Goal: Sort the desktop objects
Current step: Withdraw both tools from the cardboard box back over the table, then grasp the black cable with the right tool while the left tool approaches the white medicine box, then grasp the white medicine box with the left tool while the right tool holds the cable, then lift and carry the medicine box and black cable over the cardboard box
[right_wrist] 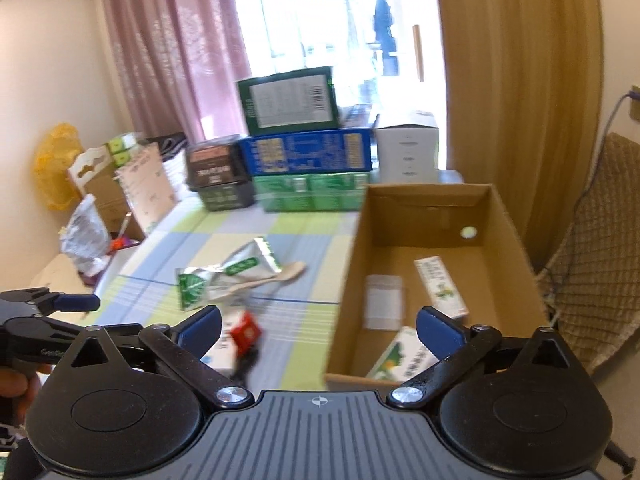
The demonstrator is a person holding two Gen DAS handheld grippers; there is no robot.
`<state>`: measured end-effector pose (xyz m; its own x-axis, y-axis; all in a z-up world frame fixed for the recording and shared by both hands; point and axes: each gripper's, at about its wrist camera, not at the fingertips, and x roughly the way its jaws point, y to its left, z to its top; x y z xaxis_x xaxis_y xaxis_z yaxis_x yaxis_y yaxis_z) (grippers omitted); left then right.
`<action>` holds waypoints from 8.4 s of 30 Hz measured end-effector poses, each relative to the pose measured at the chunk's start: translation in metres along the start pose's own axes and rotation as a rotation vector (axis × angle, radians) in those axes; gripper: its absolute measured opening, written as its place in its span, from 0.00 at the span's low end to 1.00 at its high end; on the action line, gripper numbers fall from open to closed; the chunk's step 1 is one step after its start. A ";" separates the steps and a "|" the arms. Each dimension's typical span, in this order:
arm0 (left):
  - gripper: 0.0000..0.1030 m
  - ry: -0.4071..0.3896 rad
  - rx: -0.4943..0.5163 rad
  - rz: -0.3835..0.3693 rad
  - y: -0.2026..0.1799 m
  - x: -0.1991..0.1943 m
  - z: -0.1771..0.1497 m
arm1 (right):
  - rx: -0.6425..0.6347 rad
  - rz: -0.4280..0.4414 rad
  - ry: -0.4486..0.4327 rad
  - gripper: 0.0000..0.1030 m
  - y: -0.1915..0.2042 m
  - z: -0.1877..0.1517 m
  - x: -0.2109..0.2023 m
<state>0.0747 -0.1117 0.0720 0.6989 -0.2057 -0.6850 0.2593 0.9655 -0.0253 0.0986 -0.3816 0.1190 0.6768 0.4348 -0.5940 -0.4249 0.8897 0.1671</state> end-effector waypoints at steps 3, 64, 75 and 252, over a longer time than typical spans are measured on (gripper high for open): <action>0.95 0.008 -0.020 0.037 0.020 -0.004 -0.009 | -0.010 0.038 0.010 0.98 0.018 -0.005 0.006; 0.98 0.145 -0.133 0.034 0.111 0.114 -0.062 | -0.101 0.020 0.346 0.50 0.071 -0.089 0.229; 0.98 0.151 -0.104 -0.001 0.098 0.119 -0.061 | -0.132 0.032 0.359 0.14 0.075 -0.091 0.236; 0.65 0.029 0.122 -0.253 -0.194 0.085 0.084 | 0.084 -0.176 0.053 0.17 -0.147 0.014 0.032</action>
<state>0.1396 -0.3296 0.0802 0.5827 -0.4313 -0.6888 0.5027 0.8572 -0.1114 0.1908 -0.4965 0.0865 0.7028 0.2658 -0.6598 -0.2494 0.9608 0.1213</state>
